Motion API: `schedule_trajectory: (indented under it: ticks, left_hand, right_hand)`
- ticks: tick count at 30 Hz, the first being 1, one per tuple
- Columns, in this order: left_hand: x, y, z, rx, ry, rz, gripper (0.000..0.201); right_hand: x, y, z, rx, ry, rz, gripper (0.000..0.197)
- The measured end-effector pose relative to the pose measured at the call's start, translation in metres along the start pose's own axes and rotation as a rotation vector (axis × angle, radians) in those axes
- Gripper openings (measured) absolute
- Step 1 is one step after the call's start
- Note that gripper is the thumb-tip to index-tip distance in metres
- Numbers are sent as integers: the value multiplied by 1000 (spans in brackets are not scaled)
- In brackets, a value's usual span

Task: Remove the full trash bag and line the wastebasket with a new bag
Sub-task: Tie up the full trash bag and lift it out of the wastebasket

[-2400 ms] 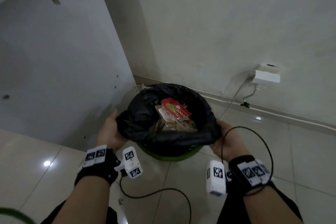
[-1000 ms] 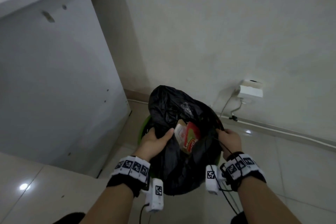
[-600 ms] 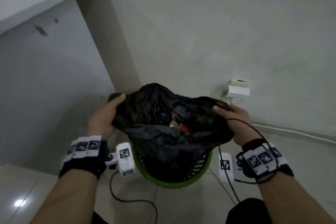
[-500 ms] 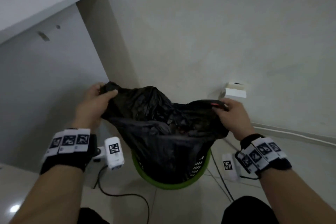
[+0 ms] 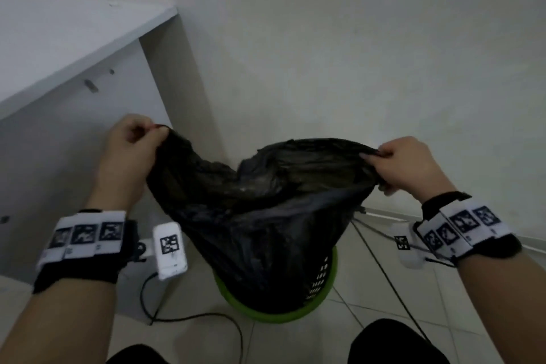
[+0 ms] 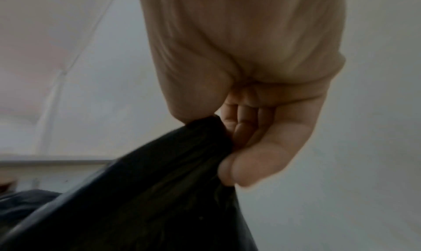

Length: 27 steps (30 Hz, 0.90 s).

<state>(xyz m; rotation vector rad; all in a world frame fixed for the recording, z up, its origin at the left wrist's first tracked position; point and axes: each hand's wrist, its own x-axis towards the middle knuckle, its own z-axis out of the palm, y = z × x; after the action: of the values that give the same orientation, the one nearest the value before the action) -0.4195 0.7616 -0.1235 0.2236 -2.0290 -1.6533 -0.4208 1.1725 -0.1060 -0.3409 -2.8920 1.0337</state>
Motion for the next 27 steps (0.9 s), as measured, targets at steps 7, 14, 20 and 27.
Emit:
schedule_trajectory:
  ticks: [7, 14, 20, 27]
  left_hand:
    - [-35, 8, 78, 311, -270, 258, 20]
    - [-88, 41, 161, 108, -561, 300, 61]
    - [-95, 45, 188, 80, -587, 470, 44]
    - [-112, 53, 200, 2, -592, 361, 50]
  right_hand:
    - [-10, -51, -22, 464, -81, 23, 37]
    - [-27, -77, -19, 847, -407, -40, 22]
    - [-33, -66, -26, 870, -302, -75, 14]
    - [-26, -77, -35, 847, -141, -289, 21]
